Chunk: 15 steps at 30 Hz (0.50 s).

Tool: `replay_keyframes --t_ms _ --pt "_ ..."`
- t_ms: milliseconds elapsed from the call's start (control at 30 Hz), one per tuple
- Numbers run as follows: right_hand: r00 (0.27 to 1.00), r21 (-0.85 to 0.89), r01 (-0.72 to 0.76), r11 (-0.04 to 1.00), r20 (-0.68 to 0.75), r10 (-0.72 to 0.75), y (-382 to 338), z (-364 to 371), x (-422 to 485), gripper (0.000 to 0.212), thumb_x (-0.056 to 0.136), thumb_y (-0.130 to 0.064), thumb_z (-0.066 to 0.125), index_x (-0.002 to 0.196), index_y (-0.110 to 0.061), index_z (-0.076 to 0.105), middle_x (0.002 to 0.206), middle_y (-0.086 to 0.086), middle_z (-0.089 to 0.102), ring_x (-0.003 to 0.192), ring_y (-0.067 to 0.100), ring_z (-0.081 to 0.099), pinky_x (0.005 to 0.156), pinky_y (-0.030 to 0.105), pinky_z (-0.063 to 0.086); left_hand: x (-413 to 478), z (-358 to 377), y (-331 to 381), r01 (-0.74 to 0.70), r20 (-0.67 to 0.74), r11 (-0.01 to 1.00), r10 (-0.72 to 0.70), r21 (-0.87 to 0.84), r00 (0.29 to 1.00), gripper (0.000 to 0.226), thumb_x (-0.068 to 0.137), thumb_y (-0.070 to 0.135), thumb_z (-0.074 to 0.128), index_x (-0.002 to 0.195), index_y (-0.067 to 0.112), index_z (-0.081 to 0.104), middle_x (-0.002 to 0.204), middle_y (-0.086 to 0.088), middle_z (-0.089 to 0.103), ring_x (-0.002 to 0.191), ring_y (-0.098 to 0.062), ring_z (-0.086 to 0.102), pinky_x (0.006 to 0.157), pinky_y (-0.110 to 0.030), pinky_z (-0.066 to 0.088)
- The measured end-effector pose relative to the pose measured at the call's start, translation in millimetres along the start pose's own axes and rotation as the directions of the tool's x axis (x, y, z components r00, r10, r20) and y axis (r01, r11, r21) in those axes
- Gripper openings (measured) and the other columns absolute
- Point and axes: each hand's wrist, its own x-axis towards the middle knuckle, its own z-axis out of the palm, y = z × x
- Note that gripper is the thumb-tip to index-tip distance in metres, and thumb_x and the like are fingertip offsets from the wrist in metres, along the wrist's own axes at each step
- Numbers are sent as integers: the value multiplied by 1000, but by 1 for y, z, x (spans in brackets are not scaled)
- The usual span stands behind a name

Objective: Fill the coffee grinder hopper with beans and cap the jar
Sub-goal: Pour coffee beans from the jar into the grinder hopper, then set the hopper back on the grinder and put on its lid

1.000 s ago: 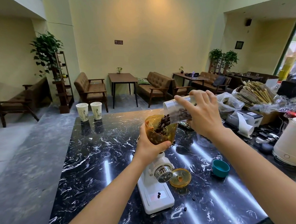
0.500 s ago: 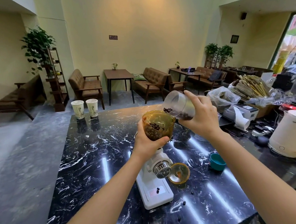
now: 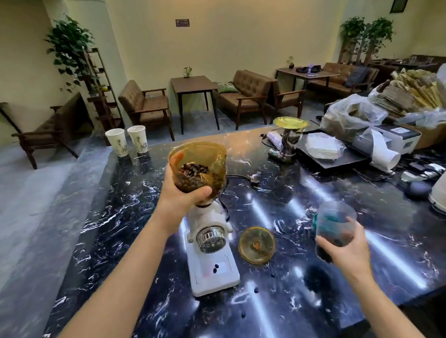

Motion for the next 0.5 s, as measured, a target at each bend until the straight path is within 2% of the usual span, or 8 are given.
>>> replay_keyframes --t_ms 67,133,200,300,367,433,467,500 --pt "997 -9 -68 998 -31 68 28 -9 5 84 59 -22 88 129 -24 43 114 7 62 107 28 59 92 40 44 -1 2 2 38 21 997 -37 -64 999 98 46 23 86 131 29 38 126 -7 54 120 -30 54 96 -45 49" --pt "994 27 -99 995 -45 100 50 -16 11 81 60 -21 87 128 -27 42 106 0 59 106 27 58 89 38 42 -2 3 4 56 71 994 -50 -90 996 101 46 22 93 132 25 40 127 -11 54 119 -30 55 93 -42 52" --pt "993 30 -99 995 -54 101 67 -20 14 80 61 -22 86 126 -32 41 105 -2 55 106 27 57 89 38 41 -4 5 5 90 81 991 -83 -99 993 99 48 27 95 132 24 41 125 -8 56 115 -25 58 90 -35 54" --pt "994 40 -112 993 -6 113 76 -22 17 90 59 -25 88 132 -31 37 125 4 56 115 28 54 96 39 40 -6 7 8 127 67 984 -119 -125 991 109 52 18 89 143 16 30 128 -9 54 115 -25 58 91 -37 55" --pt "989 39 -131 991 -56 133 81 -26 7 93 59 -34 85 136 -21 37 132 12 54 119 28 52 100 39 38 -6 8 9 135 89 983 -124 -125 988 113 54 12 84 148 14 21 133 -14 49 117 -27 56 94 -39 53" --pt "959 5 -13 1000 -283 14 94 -28 -20 65 68 -44 70 118 -6 51 112 24 60 103 33 55 93 33 41 -5 9 10 135 93 983 -124 -128 988 119 52 13 87 149 12 18 137 -18 44 120 -31 52 96 -41 50" --pt "942 -5 41 999 -334 -40 94 -26 -38 49 75 -42 62 103 -3 56 96 25 61 89 35 55 85 27 42 -4 8 9 131 89 983 -120 -132 989 118 53 11 86 149 11 18 138 -19 43 122 -32 50 97 -42 49" --pt "951 -11 81 997 -299 -81 91 -19 -52 35 81 -37 57 93 -5 59 86 22 61 79 35 55 79 22 42 -4 6 7 116 83 983 -105 -142 991 110 58 6 80 149 12 19 139 -19 42 123 -32 50 98 -42 49"
